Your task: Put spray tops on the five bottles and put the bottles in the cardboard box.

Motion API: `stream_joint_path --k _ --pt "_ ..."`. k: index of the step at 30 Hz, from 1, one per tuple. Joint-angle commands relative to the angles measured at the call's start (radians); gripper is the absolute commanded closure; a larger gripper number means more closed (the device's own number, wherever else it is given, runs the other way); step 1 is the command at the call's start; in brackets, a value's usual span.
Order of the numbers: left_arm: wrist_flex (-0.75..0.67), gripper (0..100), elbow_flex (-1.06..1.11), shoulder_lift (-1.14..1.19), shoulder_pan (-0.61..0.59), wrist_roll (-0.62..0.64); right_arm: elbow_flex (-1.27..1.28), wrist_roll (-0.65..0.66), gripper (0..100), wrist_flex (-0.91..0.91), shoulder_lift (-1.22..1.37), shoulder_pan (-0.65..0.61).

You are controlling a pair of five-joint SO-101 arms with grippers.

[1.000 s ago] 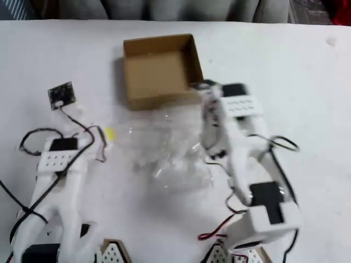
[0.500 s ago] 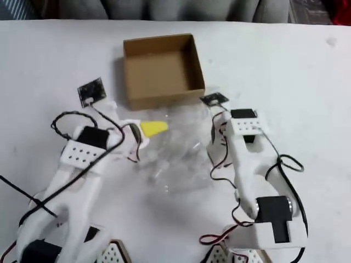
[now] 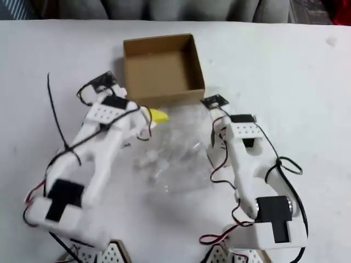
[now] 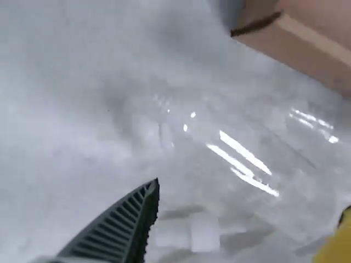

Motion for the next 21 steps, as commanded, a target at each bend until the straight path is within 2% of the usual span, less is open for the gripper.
stream_joint_path --k 1,11,15,21 --pt "0.011 55 -0.147 0.107 -0.042 0.031 0.011 0.064 98.1 -0.047 -0.044 -0.002" --pt "0.008 56 -0.209 0.237 -0.044 0.029 0.015 0.072 98.1 -0.082 -0.044 -0.008" --pt "0.005 69 -0.206 0.245 -0.068 0.028 0.015 0.074 98.1 -0.082 -0.039 -0.008" --pt "-0.026 94 -0.199 0.248 -0.193 0.02 -0.006 0.115 98.1 -0.082 0.05 -0.007"
